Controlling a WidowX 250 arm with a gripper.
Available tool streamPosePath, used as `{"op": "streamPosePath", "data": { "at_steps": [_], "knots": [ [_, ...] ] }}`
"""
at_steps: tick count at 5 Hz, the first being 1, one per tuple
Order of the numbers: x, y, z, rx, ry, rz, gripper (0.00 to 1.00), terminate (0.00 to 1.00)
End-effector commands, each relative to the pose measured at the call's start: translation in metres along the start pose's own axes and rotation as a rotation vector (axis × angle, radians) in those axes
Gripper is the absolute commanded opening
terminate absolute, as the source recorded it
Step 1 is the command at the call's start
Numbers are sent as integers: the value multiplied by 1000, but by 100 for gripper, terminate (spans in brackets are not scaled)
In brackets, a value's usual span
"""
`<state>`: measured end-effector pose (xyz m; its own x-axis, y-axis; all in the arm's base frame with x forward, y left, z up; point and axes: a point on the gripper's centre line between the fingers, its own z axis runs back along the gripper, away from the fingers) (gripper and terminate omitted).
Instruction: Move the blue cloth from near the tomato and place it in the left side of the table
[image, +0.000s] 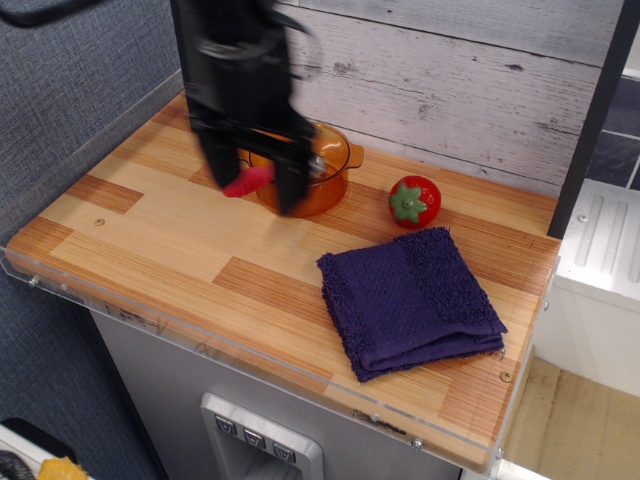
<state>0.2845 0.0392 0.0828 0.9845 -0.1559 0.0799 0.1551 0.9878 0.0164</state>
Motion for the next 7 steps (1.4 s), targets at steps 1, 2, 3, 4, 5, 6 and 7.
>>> {"op": "streamPosePath", "data": {
  "at_steps": [1,2,3,4,5,6,7],
  "knots": [
    [6,-52,7,41,-41,-212,100,0],
    [6,-72,-10,33,-41,-335,100,0],
    [1,-86,-18,31,-55,-471,100,0],
    [3,-93,-27,20,-50,-562,0,0],
    [12,-99,-43,-18,-71,-650,0,0],
    [21,-104,-62,-17,-42,-704,0,0],
    [21,-103,-67,-9,-23,-685,0,0]
  ]
}}
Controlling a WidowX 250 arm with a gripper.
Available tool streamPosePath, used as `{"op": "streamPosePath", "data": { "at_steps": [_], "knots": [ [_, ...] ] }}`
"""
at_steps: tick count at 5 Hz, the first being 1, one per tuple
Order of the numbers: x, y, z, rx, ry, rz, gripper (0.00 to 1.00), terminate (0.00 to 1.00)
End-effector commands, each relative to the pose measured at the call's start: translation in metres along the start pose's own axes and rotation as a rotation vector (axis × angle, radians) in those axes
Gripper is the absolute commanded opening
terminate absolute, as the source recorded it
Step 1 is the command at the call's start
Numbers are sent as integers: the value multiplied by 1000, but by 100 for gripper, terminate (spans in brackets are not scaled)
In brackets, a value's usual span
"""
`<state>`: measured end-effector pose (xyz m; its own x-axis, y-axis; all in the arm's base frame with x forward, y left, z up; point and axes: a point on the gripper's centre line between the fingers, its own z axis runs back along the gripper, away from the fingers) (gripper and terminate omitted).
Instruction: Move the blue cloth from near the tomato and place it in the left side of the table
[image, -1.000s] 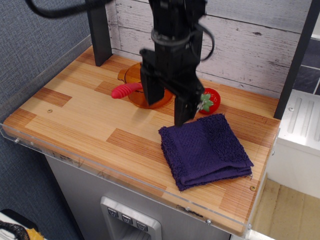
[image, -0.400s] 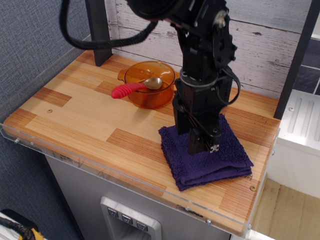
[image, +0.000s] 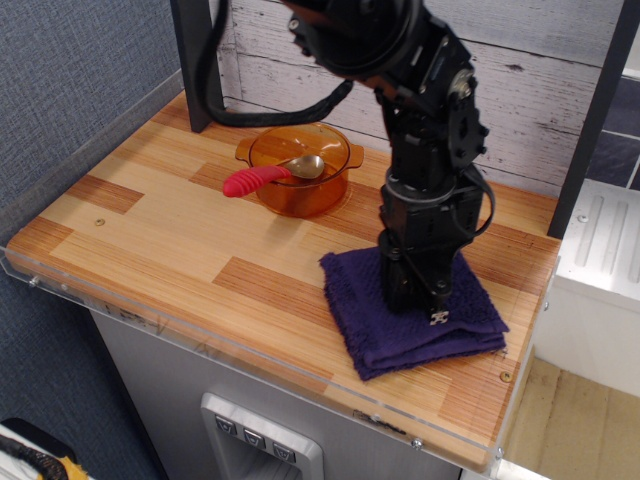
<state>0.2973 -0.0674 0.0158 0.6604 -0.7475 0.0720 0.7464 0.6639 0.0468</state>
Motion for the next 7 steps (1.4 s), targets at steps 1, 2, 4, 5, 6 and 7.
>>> {"op": "streamPosePath", "data": {
  "at_steps": [1,2,4,5,6,7],
  "knots": [
    [-15,-1,-3,-17,52,129,0,0],
    [-25,-8,-1,-26,130,89,0,0],
    [-47,-19,9,99,269,8,0,0],
    [-57,-13,16,57,183,168,0,0],
    [-67,-1,18,9,104,422,0,0],
    [-78,11,17,15,83,542,0,0]
  ]
}}
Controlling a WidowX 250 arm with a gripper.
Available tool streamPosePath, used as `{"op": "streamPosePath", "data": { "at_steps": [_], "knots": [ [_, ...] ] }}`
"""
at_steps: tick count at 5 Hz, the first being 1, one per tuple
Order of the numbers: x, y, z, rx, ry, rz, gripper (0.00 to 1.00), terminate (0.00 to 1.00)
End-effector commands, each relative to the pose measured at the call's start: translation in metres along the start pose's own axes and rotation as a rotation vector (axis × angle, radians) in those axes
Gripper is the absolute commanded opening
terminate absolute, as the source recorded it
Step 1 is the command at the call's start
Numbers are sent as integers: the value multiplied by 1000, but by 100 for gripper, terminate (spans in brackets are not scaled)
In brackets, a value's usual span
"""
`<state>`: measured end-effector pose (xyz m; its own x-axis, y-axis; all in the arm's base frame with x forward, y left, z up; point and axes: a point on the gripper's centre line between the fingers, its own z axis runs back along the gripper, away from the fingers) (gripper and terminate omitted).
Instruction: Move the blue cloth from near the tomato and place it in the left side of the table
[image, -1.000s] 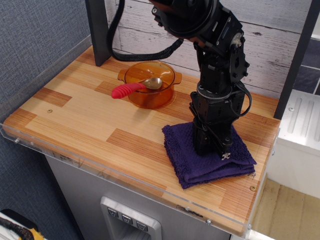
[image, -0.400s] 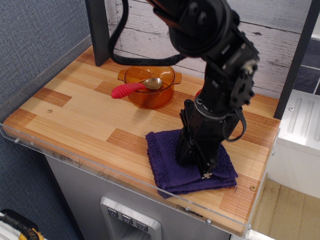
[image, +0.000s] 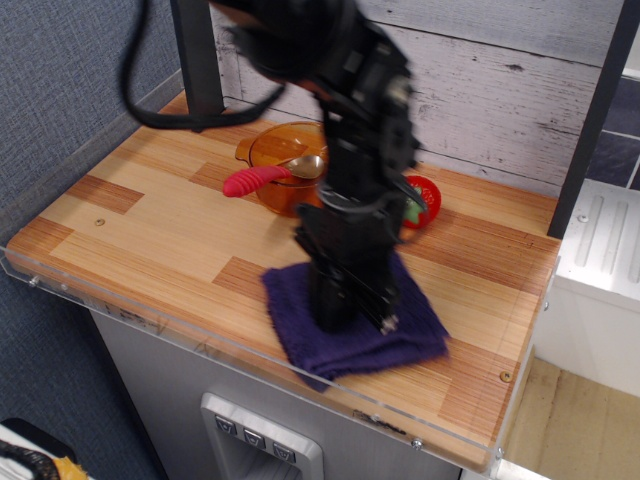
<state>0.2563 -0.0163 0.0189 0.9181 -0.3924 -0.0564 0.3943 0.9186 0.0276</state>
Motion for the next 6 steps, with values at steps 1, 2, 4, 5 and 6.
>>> {"op": "streamPosePath", "data": {
  "at_steps": [1,2,4,5,6],
  "knots": [
    [-14,27,7,12,-39,188,0,0],
    [-26,41,3,0,-12,160,0,0],
    [-58,64,4,29,47,324,0,0],
    [-68,78,3,21,53,367,0,0],
    [-76,91,4,32,63,369,0,0]
  ]
}}
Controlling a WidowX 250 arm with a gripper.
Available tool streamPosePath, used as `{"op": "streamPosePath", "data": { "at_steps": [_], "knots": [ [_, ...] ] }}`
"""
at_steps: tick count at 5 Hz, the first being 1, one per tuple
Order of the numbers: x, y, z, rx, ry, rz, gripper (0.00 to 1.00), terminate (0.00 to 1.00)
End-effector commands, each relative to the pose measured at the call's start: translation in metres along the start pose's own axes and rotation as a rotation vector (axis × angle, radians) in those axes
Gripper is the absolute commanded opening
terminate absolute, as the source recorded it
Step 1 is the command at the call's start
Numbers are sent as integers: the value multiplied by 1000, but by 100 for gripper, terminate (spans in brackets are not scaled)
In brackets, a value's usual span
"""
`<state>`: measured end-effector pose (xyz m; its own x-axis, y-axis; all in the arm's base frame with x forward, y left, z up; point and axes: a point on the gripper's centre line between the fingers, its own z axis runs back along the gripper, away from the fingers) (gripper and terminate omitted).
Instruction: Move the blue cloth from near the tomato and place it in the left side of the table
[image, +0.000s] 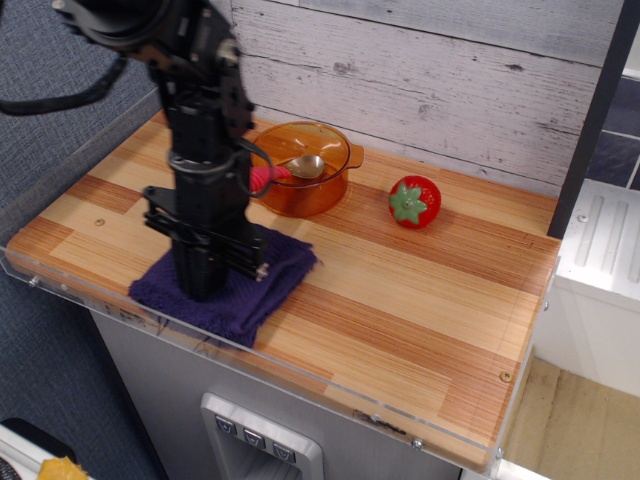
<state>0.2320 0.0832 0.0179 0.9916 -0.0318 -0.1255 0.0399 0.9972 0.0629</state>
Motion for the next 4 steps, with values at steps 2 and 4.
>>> {"op": "streamPosePath", "data": {
  "at_steps": [2,4],
  "knots": [
    [-4,54,3,93,-13,-66,0,0],
    [2,96,2,116,-36,-35,0,0]
  ]
}}
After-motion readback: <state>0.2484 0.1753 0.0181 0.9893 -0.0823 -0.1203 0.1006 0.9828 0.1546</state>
